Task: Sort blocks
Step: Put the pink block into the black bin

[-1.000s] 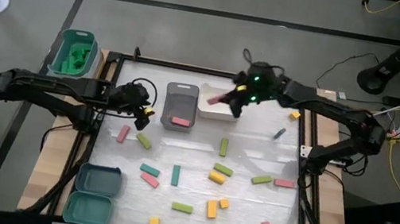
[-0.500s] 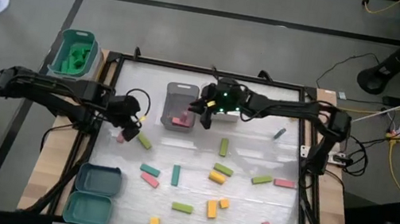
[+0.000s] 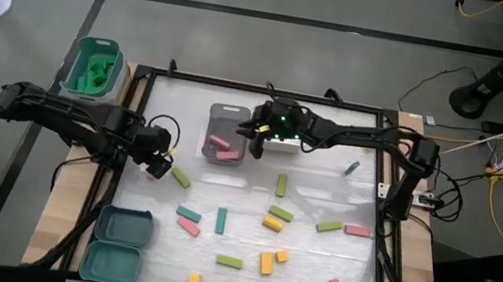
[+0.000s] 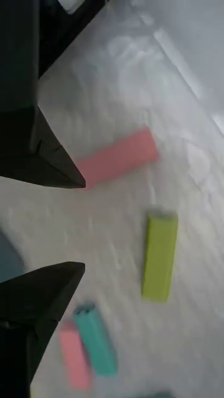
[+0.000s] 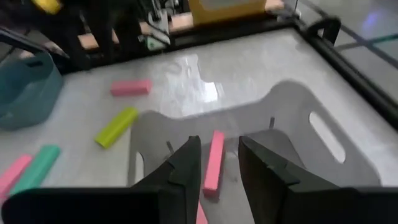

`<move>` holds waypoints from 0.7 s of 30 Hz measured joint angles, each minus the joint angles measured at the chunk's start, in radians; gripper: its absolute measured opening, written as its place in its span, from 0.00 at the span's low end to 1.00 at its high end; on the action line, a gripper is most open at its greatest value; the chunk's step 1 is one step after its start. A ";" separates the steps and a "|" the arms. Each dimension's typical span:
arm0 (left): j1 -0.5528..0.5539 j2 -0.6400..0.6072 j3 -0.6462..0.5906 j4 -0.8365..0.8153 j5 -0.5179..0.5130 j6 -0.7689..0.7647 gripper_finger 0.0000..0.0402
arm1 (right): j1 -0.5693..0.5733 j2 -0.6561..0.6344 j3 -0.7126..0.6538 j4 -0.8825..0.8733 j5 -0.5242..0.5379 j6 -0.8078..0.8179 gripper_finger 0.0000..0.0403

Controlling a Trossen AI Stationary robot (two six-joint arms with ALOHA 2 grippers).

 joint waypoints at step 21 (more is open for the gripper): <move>0.043 0.242 -0.073 0.064 -0.048 -0.021 0.48 | 0.001 -0.327 0.000 -0.129 -0.071 0.000 0.27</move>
